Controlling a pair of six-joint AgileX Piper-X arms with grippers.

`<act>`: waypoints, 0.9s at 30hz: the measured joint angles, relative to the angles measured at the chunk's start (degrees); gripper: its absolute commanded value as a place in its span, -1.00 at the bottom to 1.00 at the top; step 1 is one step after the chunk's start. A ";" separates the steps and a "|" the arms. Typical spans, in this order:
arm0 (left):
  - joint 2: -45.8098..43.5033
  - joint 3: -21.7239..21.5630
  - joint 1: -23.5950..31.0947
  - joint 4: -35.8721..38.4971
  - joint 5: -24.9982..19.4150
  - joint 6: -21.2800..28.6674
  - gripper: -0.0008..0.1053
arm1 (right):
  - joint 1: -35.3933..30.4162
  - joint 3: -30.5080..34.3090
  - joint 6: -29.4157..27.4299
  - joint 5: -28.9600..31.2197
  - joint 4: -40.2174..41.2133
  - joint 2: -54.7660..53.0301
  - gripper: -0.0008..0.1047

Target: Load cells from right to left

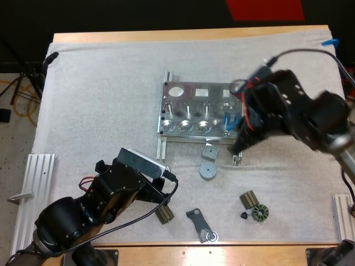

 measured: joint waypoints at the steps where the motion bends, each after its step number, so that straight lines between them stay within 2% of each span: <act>1: 0.00 0.00 0.00 0.00 0.00 0.00 0.26 | 0.00 -1.50 -0.59 0.48 0.33 1.76 -0.99; 13: 0.00 0.00 0.00 0.05 0.33 4.35 0.26 | 0.00 -11.39 -4.80 3.86 1.89 14.95 -0.99; 27: 0.00 0.00 0.00 0.05 1.53 5.55 0.26 | 0.00 -12.82 -7.84 4.65 1.08 23.56 -0.99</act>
